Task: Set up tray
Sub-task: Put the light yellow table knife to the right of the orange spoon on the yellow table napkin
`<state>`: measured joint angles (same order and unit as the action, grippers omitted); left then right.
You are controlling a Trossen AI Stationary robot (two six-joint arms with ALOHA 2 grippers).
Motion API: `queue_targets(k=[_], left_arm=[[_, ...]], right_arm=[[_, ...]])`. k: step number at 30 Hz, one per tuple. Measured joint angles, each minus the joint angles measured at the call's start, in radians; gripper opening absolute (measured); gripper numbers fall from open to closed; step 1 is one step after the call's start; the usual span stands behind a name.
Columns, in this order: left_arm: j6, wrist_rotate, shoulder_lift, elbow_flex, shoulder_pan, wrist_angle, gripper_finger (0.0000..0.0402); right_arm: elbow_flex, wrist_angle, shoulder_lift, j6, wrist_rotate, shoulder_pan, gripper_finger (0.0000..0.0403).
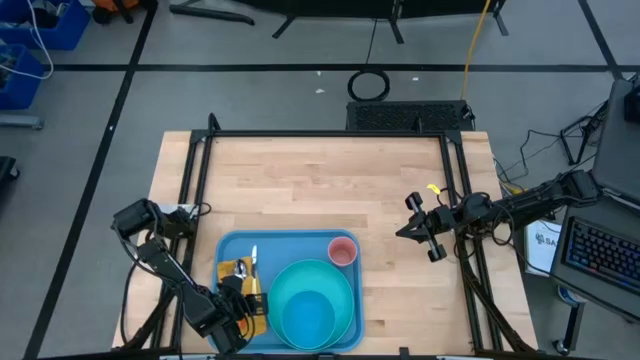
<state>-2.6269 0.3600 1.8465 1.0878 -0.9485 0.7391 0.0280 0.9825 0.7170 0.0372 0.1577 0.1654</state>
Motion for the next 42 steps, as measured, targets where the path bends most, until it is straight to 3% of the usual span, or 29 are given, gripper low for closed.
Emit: queue_targets(k=[12, 36, 42], left_arm=[[0.016, 0.007, 0.0, 0.002, 0.0, -0.004, 0.0188], [0.024, -0.018, -0.017, 0.001, -0.006, 0.001, 0.0219], [0.032, -0.035, -0.016, 0.044, -0.007, 0.083, 0.0217]], right_arm=[[0.0, 0.0, 0.0, 0.0, 0.0, 0.0, 0.0], [-0.001, 0.0, 0.0, 0.0, 0.0, 0.0, 0.0], [-0.001, 0.0, 0.0, 0.0, 0.0, 0.0, 0.0]])
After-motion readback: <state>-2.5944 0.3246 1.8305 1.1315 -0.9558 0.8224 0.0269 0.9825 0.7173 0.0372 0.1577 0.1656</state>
